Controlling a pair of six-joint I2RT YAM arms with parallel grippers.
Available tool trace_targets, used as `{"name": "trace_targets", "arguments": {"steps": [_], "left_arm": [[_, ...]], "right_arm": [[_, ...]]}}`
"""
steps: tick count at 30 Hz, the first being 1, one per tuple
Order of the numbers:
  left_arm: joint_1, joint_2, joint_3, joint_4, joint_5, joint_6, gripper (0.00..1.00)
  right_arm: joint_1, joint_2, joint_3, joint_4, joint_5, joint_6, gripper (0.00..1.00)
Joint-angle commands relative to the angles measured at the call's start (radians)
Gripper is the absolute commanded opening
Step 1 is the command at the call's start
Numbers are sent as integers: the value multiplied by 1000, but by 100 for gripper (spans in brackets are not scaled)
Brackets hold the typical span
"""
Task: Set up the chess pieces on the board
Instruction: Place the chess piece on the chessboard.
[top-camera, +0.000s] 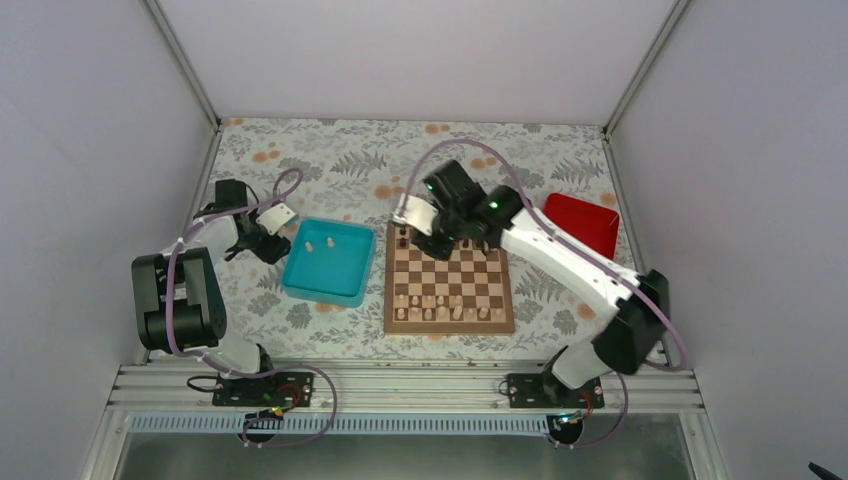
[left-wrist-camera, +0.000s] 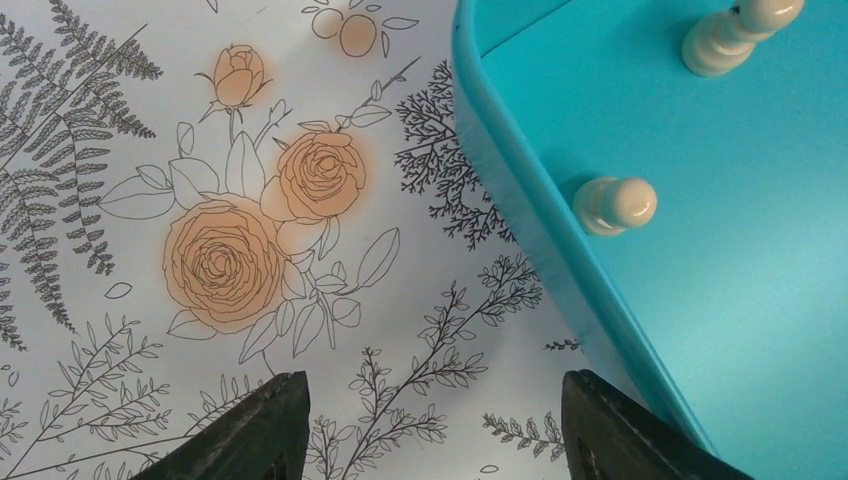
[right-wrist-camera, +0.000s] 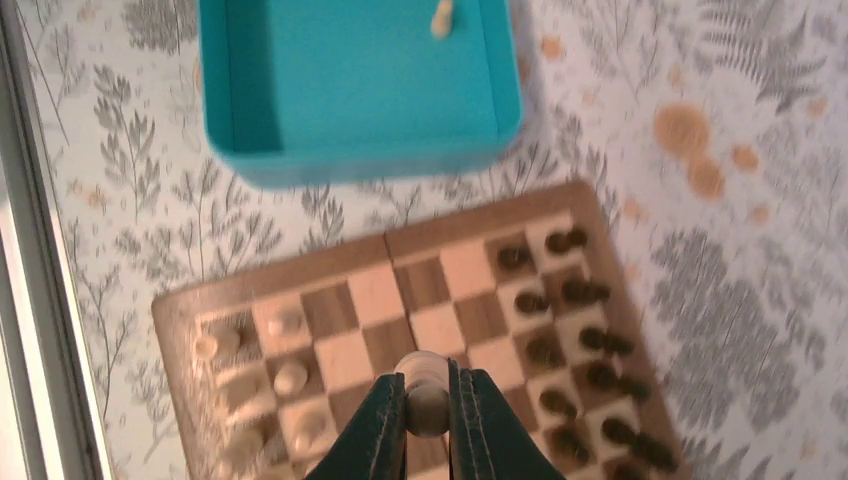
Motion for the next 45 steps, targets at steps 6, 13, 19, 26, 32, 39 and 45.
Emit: {"name": "trace_targets", "arguments": {"steps": [6,13,19,26,32,39,45], "left_arm": [[-4,33,43,20,2,-43,76],[-4,32,66,26,5,-69,100],[-4,48,84,23,-6,-87,100],[-4,29,74,15,-17,-89,100],[-4,30,71,16,-19,-91,100],[-4,27,52,26,-31,-84,100],[-4,21,53,25,-40,-81,100]], "right_arm": [[-127,-310,-384,-48,3,-40,4],[-185,-388,-562,-7,-9,-86,4],[-223,-378,-640,56,-18,-118,4],[-254,-360,-675,73,-66,-150,4],[-254,-308,-672,84,-114,-161,4],[-254,-253,-664,105,-120,-168,4],[-254,-228,-668,129,-120,-168,4]]}}
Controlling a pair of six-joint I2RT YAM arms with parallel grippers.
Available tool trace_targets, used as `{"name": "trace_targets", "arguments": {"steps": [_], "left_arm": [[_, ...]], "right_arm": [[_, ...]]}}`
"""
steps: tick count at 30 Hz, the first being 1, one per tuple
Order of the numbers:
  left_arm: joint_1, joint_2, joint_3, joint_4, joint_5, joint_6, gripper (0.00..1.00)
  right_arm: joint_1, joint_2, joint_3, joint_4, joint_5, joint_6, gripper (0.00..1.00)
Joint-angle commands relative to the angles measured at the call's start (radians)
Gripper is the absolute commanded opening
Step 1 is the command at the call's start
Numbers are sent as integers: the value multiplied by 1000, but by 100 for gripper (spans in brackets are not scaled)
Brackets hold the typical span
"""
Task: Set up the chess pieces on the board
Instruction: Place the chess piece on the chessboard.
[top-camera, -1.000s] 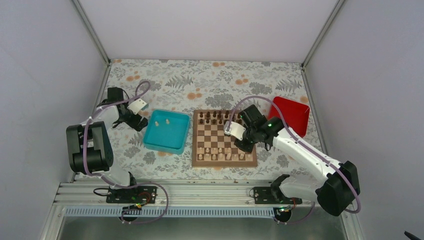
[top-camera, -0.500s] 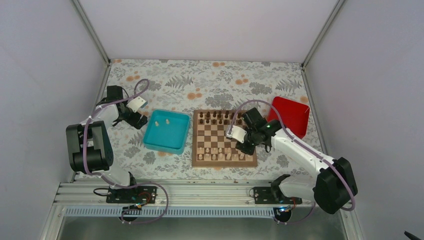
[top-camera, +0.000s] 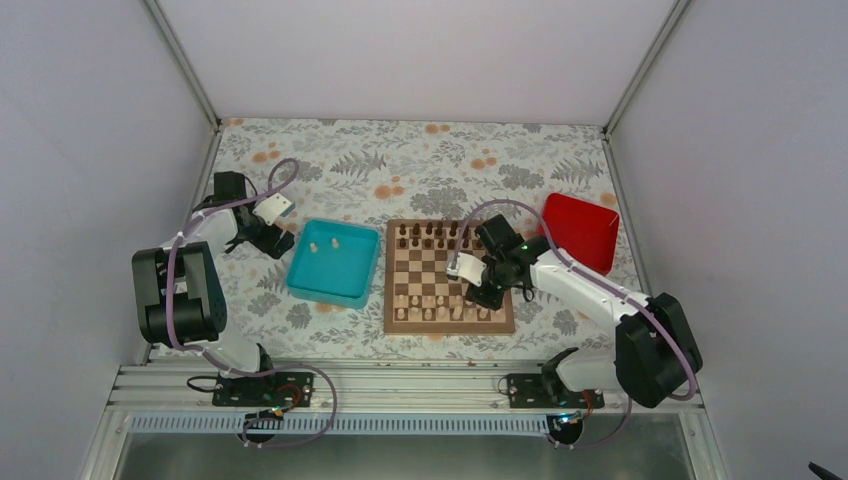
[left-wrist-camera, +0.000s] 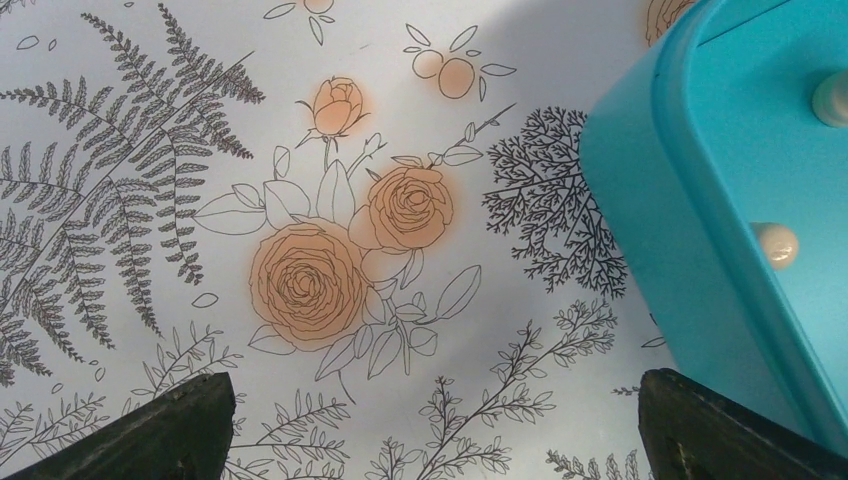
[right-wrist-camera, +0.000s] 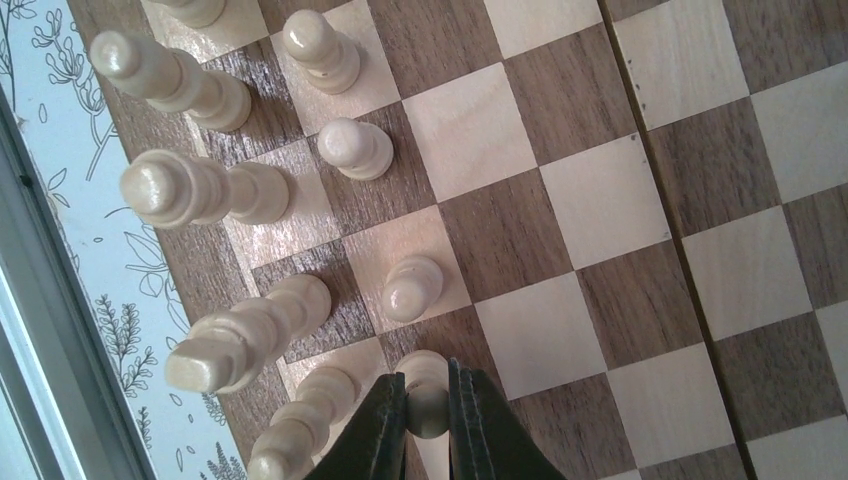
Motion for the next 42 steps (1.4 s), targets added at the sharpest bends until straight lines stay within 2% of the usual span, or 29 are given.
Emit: {"name": "trace_targets", "arguments": {"steps": [1,21,27,32,36,42], "left_arm": [[-3,-16,-5,0,-5,1,100],[-3,-33,-8,-23,-2,10,100],[-3,-37,-10,-25,-1,13,100],[-2,-40,-18,-24,-4,19,100],[0,-41,-20,-23,1,21,100],[-2,-64,-10,-29,17,14,100]], "right_arm": [[-8,18,-2,37,-25,-17,4],[-16,30,-26,45,25,-35,4],[-20,25,-17,35,22,-39,17],[-21,-8,59,-44,-20,-45,35],[-22,-20,188,-121,-72,-45,46],[0,97,446,-174,-106,-30,51]]}}
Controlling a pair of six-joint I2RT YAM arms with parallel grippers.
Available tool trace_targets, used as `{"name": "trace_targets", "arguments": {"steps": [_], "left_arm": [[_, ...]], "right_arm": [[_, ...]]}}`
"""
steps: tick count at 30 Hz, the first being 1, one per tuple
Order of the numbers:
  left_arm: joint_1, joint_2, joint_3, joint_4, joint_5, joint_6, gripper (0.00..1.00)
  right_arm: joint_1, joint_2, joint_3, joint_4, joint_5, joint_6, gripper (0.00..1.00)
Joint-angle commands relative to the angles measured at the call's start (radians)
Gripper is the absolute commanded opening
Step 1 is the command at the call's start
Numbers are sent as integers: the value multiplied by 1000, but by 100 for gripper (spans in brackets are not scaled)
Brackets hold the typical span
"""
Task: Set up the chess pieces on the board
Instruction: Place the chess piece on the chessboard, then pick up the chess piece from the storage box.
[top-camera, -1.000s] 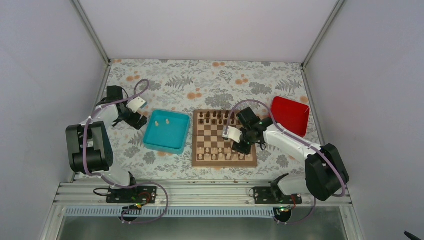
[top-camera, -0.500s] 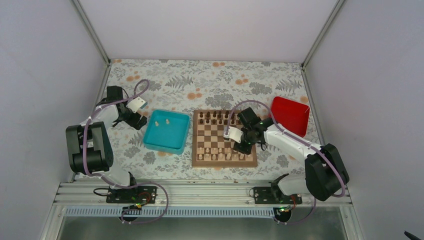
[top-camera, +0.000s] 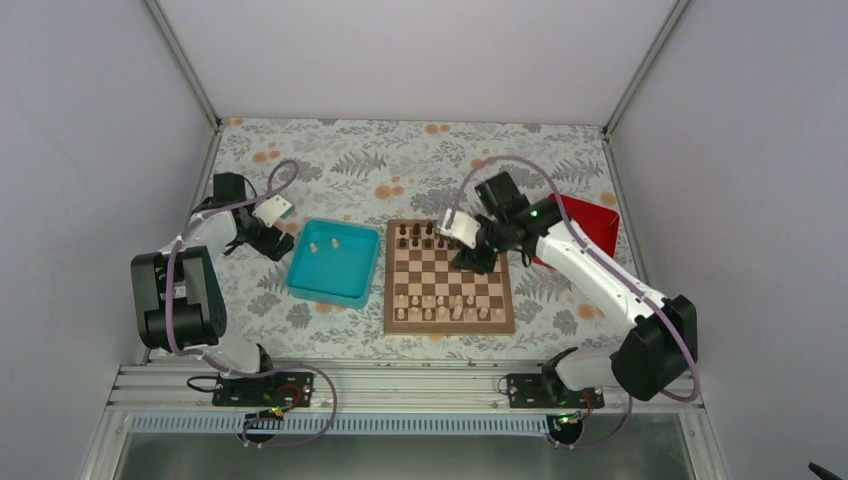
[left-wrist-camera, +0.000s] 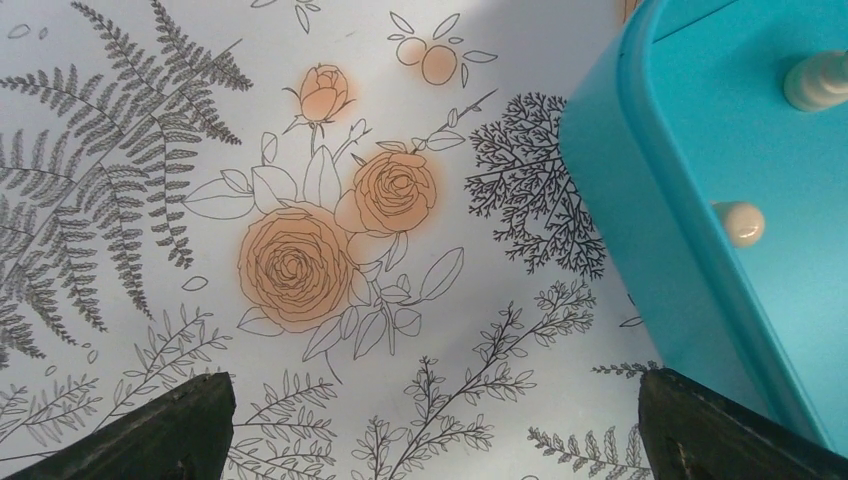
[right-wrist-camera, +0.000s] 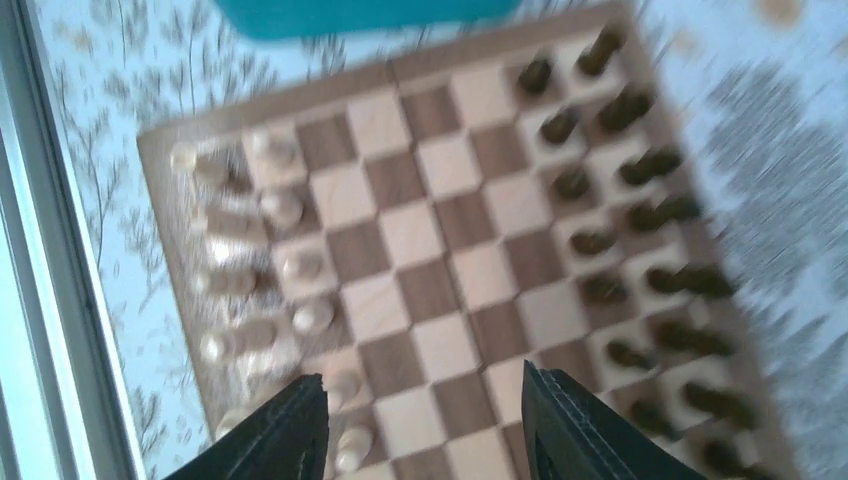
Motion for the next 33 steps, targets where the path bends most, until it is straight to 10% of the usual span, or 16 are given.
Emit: {"name": "trace_targets", "arguments": {"steps": [1,33], "left_arm": [[-2,-47,4,-6,19,6,100],[-11,-86,-69,85,107,-60,100]], "right_arm": [[24,106,189,-46,-61,13,51],[323,948,844,299,-39,84,60]]}}
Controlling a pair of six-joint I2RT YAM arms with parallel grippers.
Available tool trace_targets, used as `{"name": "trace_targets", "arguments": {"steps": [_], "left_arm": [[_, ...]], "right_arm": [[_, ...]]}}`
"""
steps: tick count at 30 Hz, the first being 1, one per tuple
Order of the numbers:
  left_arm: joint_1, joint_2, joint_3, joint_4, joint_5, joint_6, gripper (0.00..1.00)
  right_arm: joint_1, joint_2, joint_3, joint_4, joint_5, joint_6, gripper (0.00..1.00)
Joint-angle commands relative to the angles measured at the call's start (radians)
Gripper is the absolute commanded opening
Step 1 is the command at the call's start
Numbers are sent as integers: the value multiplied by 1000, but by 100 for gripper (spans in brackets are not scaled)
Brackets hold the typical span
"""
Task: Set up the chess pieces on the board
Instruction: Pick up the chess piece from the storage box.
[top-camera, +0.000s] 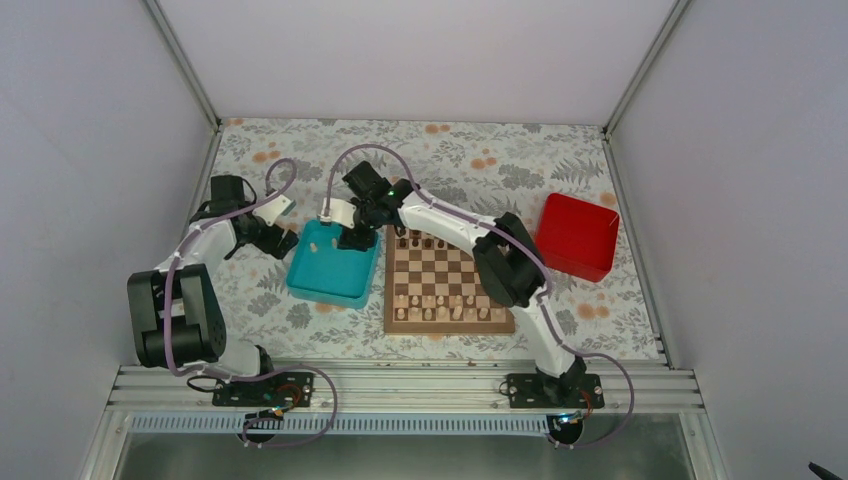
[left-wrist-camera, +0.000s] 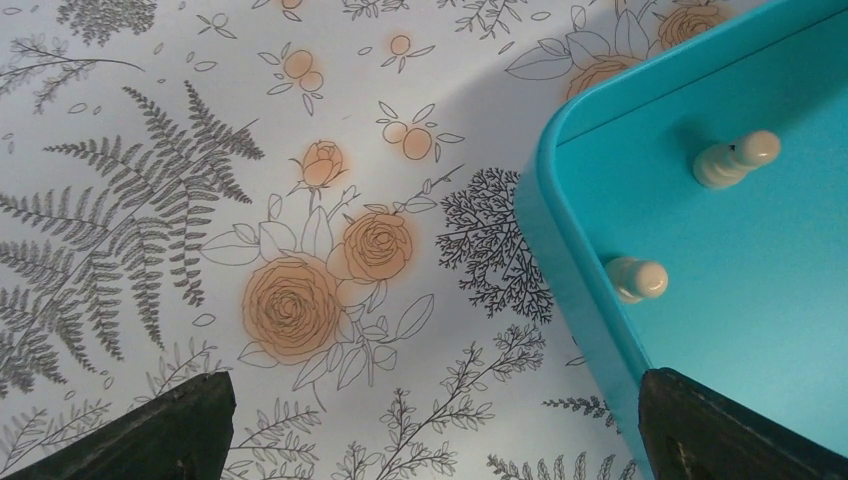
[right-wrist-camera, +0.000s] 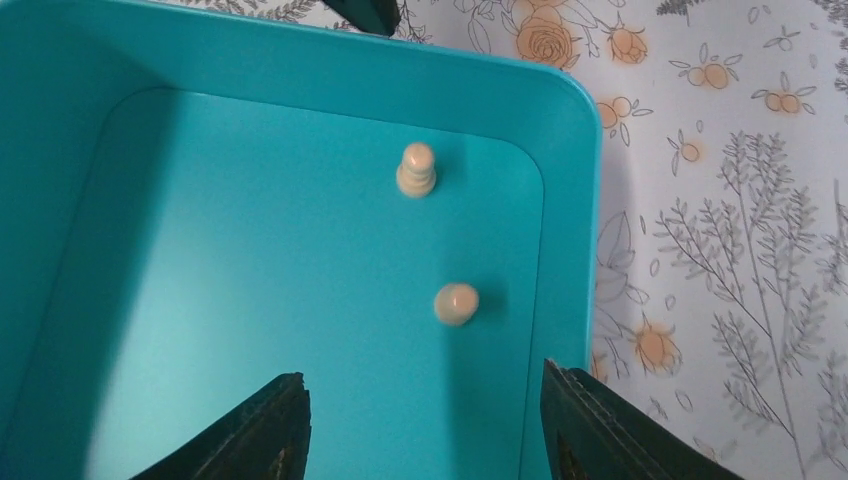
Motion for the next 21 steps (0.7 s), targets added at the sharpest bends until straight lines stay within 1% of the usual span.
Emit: {"name": "trace_targets", "arguments": {"steps": [1,4,8,13,18,21], "left_arm": [[-5,27,-18,35,39,3,100],[-5,26,-25,36,38,13,100],[-5,26,-31,36,44,19,100],[-5,26,-36,35,62,23,100],[-5,28,-44,38,63,26,100],[-5,24,-47,38,66,29,100]], "right_arm": [[14,64,73,25,-32,18,59],[17,83,83,44,-40,22,59],[17,125,117,27,-38,27,59],[18,146,116,44,-17,34,60],[18,196,175,8,2,40,60],[18,203,171,16,-5,44,60]]}}
